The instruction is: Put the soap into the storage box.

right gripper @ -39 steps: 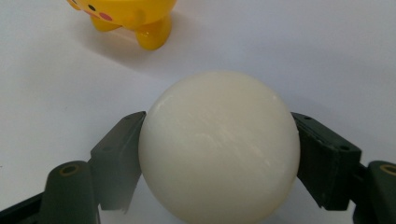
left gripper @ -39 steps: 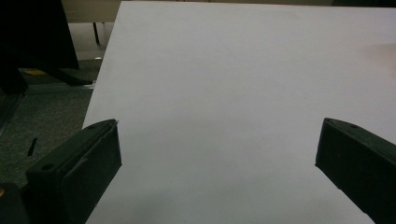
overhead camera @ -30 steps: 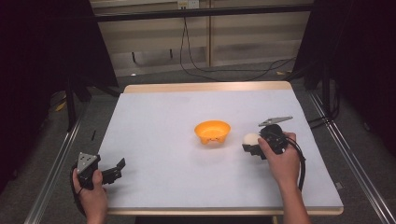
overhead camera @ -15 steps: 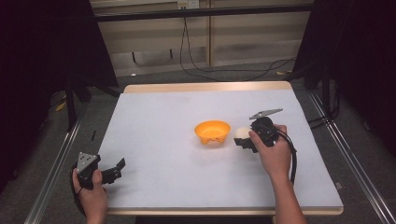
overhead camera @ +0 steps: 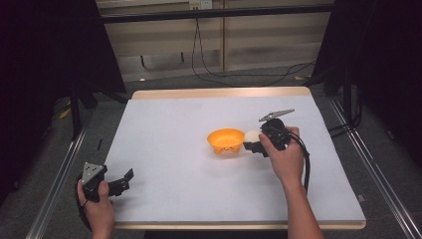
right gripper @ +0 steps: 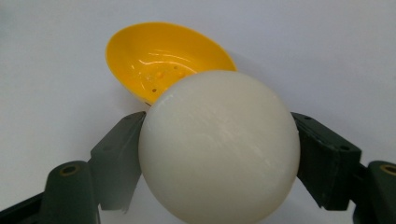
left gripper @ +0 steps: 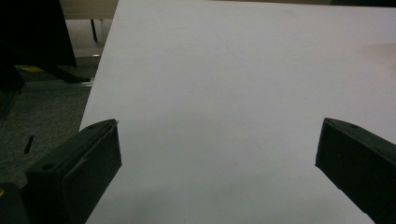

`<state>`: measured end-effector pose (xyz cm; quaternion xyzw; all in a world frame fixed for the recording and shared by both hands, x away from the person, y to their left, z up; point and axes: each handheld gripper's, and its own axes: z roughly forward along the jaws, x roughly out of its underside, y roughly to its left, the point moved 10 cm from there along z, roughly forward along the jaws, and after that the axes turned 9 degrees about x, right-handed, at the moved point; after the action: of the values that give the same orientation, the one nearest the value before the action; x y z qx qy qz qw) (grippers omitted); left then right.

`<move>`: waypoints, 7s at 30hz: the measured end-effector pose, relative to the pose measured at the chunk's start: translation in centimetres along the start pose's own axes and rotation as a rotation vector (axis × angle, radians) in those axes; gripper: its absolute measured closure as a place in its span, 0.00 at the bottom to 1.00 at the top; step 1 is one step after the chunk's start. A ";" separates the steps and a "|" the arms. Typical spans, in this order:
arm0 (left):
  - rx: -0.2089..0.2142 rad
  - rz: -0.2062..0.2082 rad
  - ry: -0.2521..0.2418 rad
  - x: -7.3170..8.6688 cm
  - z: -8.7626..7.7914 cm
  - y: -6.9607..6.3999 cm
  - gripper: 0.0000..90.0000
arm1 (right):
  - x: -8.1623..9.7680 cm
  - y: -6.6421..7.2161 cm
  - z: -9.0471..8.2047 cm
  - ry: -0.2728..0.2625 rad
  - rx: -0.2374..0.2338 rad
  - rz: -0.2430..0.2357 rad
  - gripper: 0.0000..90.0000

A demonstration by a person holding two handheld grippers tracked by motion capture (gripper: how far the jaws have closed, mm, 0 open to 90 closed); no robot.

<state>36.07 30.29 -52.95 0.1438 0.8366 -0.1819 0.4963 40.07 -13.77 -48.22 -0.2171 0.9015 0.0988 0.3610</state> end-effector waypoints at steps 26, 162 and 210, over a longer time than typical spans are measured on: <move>0.006 0.000 -0.001 0.0 0.0 0.0 0.00 | -2.4 2.2 1.5 -0.004 -0.025 -0.027 0.27; 0.011 0.000 0.002 0.0 0.0 -0.1 0.00 | 6.1 -4.8 -1.6 -0.064 0.122 0.129 0.01; 0.008 0.005 0.002 0.0 0.0 -0.1 0.00 | 16.5 -13.2 -8.7 -0.158 0.213 0.283 0.00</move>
<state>36.03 30.14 -52.97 0.1481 0.8360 -0.1841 0.4953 30.24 -33.64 -53.65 -0.0403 0.8973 0.0695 0.4340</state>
